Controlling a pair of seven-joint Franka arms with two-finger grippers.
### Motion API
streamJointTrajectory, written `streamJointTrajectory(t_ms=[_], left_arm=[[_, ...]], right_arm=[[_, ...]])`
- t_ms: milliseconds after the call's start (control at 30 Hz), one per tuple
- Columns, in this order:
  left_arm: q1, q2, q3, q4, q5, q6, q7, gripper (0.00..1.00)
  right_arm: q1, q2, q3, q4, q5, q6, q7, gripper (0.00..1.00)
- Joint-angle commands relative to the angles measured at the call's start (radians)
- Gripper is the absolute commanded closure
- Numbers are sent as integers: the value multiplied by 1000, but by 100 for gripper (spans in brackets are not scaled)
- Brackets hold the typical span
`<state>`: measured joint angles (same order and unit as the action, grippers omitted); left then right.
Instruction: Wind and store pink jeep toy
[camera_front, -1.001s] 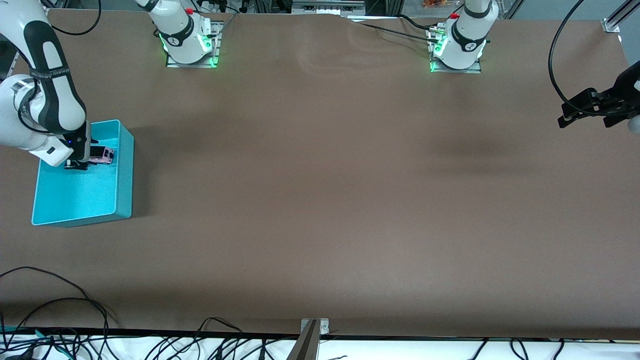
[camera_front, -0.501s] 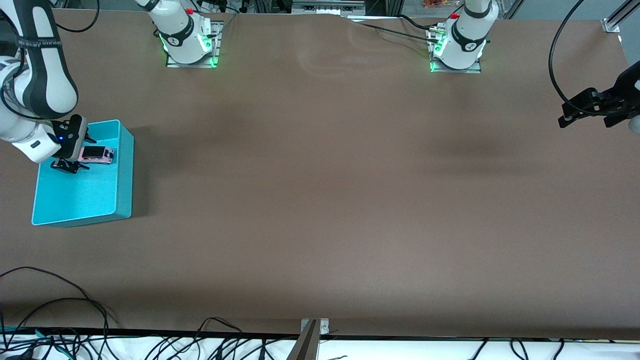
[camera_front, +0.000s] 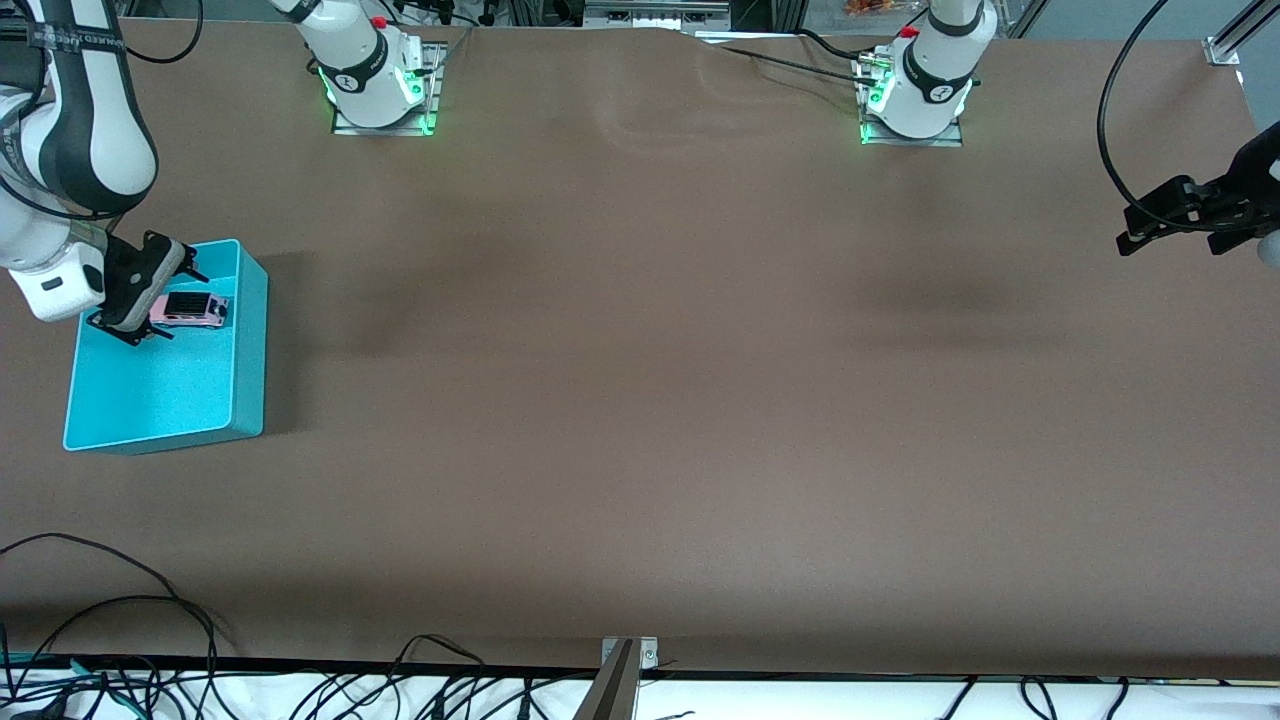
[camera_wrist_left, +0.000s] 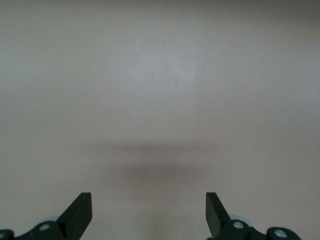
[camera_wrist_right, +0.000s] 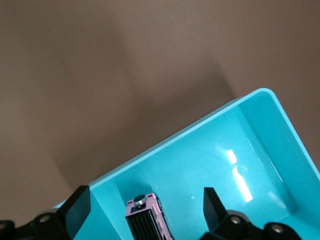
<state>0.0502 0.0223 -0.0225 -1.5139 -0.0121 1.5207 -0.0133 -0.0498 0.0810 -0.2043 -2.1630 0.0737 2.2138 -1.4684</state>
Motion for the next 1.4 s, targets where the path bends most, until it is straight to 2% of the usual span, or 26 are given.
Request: streamJointTrajectory(t_ms=[0,100,200,501,701,868,1034,1368], left_arm=[[0,11,-2,32,20,-22,-8,0],[0,11,-2,32,20,-22,-8,0],[0,11,-2,32,20,-22,-8,0],[0,11,-2,32,21,-22,-8,0],[0,11,-2,32,21,-22,-8,0],[0,11,-2,32,21,-22,-7,0],[0,11,-2,32,21,-22,-7,0],[0,13,-2,32,21,-22,-7,0]], right_arm=[[-4,-26,48,40,9,-71,205,0],[-4,-24,55,100,8,-138,322,0],[-4,-24,89,163,0,-209,451,0],[-2,-29,161,261,-3,-365,870,0],[24,-27,171,351,-28,-468,1072,0],[41,-27,178,399,-78,-500,1200,0],[42,-27,198,477,-81,-560,1306,0],[44,-29,201,557,-88,-565,1402,0]])
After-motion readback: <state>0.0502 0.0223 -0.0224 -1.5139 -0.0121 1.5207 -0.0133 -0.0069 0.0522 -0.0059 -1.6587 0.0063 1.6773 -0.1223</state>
